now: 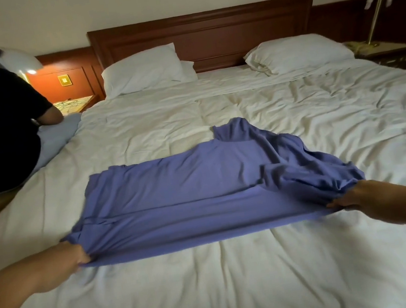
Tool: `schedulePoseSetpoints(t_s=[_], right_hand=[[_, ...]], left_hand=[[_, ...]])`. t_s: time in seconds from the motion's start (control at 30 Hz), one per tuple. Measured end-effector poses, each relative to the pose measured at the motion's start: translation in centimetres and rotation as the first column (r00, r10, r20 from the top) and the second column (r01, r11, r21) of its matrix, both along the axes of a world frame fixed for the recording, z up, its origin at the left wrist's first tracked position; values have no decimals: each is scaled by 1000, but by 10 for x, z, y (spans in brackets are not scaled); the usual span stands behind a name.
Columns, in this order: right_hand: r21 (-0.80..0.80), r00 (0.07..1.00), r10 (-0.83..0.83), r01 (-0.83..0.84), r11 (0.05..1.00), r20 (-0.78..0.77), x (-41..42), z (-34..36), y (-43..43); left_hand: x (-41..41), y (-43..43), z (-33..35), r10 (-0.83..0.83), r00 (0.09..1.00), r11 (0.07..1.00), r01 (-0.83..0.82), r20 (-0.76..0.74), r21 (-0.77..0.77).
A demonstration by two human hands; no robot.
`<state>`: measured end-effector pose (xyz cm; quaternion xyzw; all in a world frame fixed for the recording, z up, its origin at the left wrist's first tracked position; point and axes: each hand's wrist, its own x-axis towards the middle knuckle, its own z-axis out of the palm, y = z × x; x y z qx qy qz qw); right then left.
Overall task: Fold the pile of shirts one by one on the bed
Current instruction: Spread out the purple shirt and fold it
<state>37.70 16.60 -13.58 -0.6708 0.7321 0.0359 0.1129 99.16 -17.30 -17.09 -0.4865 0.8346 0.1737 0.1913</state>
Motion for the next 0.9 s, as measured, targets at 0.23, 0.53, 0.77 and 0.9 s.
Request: schedulePoseSetpoints(t_s=[0.23, 0.53, 0.77, 0.9], right_hand=[[36, 972, -79, 72, 997, 219, 15, 26, -19], [-187, 808, -589, 581, 792, 13, -16, -70, -85], [-368, 824, -559, 551, 749, 96, -46, -71, -108], [-232, 698, -438, 645, 728, 566, -55, -57, -114]], left_hand=[[-37, 38, 54, 192, 968, 973, -167, -161, 156], [-106, 12, -28, 70, 841, 914, -269, -536, -303], [-92, -8, -45, 27, 897, 836, -262, -441, -481], [-89, -13, -45, 52, 891, 843, -281, -452, -459]])
